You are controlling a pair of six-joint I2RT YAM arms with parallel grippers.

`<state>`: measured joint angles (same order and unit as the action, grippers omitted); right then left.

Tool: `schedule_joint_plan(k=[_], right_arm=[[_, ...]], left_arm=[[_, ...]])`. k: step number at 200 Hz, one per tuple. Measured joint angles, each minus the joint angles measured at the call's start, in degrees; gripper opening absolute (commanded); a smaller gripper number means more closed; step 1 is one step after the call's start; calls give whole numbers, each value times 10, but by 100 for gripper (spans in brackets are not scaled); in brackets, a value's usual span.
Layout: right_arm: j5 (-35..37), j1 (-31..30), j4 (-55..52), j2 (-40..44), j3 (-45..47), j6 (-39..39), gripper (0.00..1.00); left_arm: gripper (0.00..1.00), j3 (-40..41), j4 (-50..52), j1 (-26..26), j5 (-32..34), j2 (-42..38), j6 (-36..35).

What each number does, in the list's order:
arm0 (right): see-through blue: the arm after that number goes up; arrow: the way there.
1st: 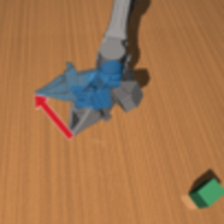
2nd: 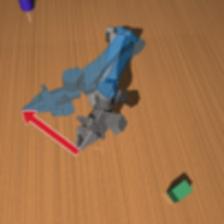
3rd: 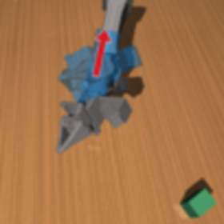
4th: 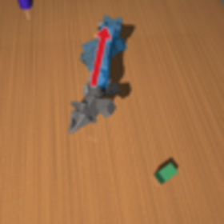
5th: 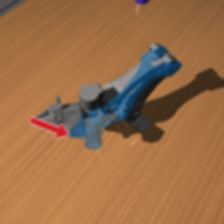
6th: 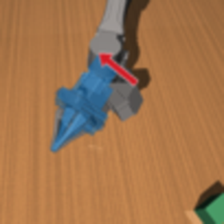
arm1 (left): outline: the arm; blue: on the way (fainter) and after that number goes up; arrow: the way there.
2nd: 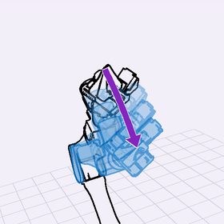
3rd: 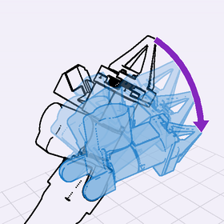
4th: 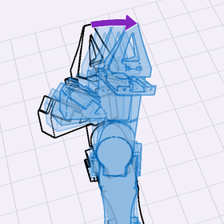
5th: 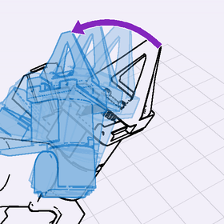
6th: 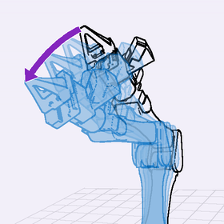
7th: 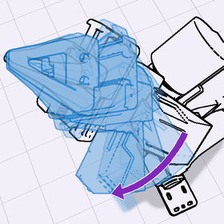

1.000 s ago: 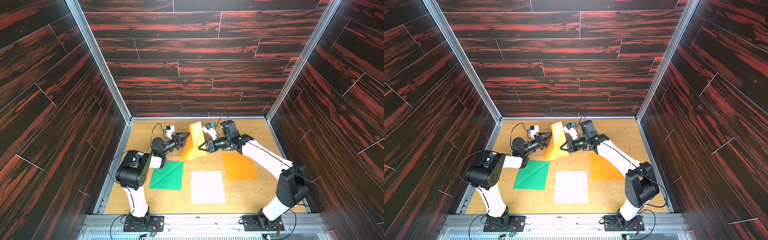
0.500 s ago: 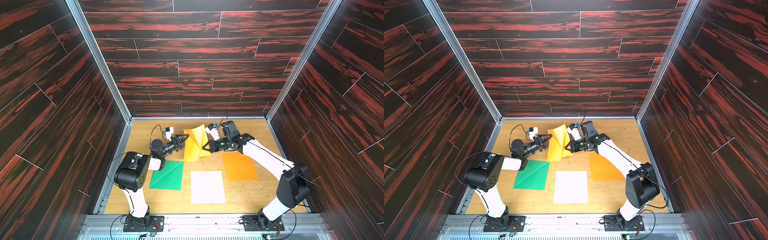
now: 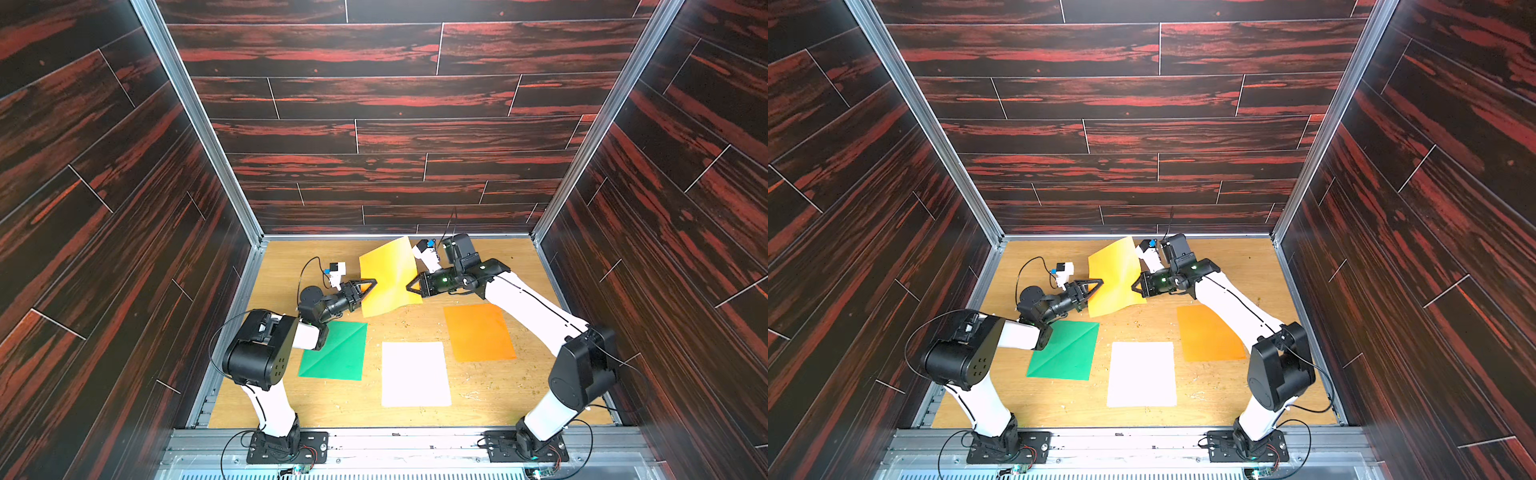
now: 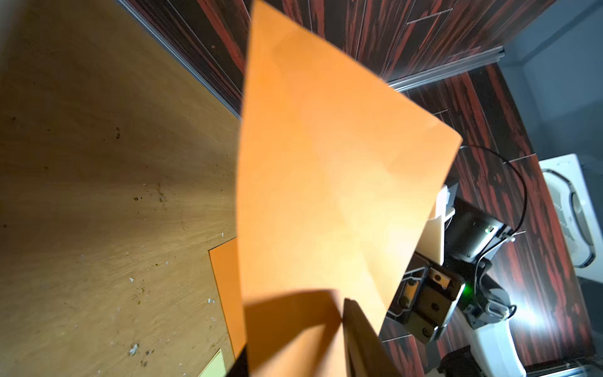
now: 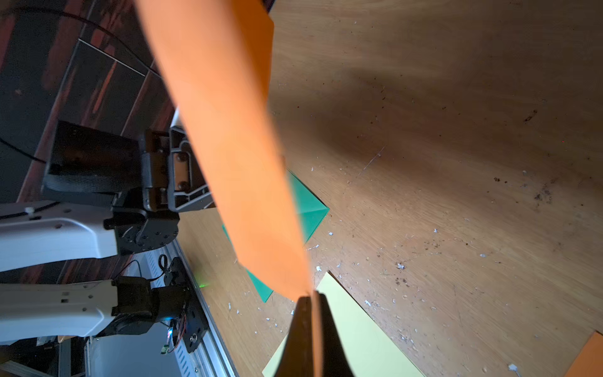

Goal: Sort the scattered colored papers by color
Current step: Adjust the colored paper.

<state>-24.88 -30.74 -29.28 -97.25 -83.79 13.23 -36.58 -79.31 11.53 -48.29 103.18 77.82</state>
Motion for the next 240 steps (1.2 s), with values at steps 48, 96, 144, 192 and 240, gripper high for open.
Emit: schedule_joint_plan(k=[48,96,144,192,240], right_arm=[[1,0,-19,-18,-3,-14,0],[6,0,-39,-19,-3,-28,0],[42,0,-70,-32,-39,-46,0],[71,0,-91,-38,-57,-65,0],[79,0,-106,-43,-69,-73,1]], left_arm=[[34,1,0,0,1,-29,-8],[26,0,0,0,-1,-30,-11],[26,0,0,0,-3,-30,-14],[11,0,0,0,-8,-30,-16],[0,0,0,0,-9,-30,-18]])
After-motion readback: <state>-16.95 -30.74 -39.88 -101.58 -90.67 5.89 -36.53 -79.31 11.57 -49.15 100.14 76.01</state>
